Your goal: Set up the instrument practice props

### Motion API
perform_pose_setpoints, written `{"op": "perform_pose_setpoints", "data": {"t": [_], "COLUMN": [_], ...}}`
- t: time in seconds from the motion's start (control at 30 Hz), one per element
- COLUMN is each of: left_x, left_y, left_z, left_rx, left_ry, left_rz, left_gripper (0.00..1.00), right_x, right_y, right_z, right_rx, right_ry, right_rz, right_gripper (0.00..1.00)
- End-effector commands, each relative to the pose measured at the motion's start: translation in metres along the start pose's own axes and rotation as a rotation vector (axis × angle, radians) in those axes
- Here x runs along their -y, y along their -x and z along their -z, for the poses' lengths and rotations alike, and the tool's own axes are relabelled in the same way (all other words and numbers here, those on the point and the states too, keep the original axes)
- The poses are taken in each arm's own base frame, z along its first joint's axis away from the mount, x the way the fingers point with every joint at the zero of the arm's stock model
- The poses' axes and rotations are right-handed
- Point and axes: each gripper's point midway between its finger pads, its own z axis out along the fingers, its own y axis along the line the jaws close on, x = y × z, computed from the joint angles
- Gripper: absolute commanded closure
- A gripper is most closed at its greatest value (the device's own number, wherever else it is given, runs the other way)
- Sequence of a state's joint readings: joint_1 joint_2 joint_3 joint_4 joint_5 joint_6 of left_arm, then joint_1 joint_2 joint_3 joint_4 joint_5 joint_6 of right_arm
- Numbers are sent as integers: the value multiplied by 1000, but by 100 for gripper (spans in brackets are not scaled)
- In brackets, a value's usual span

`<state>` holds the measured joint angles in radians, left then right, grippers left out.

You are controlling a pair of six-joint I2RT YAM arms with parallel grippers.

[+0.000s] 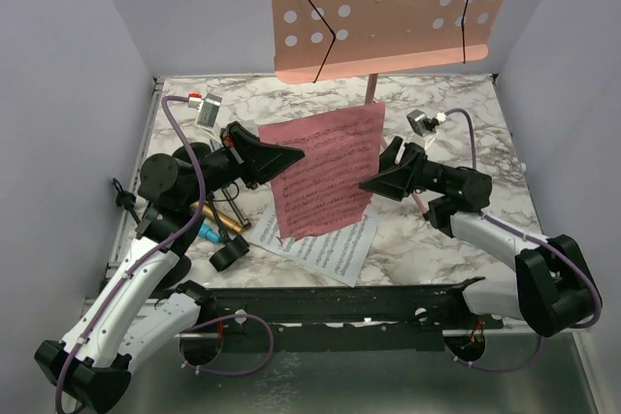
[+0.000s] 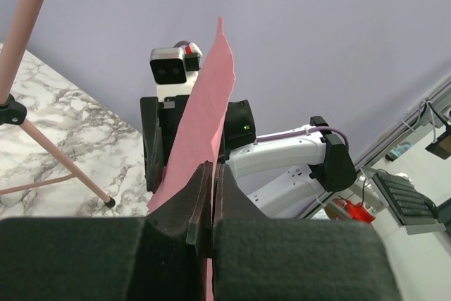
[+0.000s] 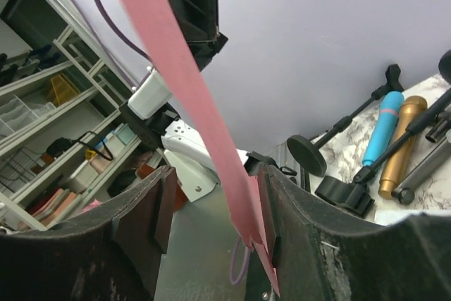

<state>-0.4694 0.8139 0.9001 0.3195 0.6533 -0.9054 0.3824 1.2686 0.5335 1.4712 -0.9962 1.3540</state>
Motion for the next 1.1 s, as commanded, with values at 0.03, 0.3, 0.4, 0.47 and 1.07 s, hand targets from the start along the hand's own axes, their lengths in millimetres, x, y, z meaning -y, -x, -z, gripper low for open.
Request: {"op": "perform_pose_setpoints", "data": {"t": [0.03,0.3,0.4,0.47,1.07], "left_x": [4,3,9,12,30], "left_y": [6,11,16,25,121], "left_z": [-2,-6,-6,-5,-47], "left_rx": [28,35,20,17,165], "left_ry": [-22,-16,-6,34,138], "left_rz": [12,42,-6,-62,-161], "left_gripper": [100,100,87,69,19], "right_x": [-41,-47,-45,-45,-77], "right_y": [19,34,46,66,219], "right_z": [-6,-10,-13,-12,-20], "right_rx": [32,71,67,101,164], "right_ry": [129,73,-45,-177,-697], "right_rz": [206,259,316,371,688], "right_gripper": [44,100,100,100,100]}}
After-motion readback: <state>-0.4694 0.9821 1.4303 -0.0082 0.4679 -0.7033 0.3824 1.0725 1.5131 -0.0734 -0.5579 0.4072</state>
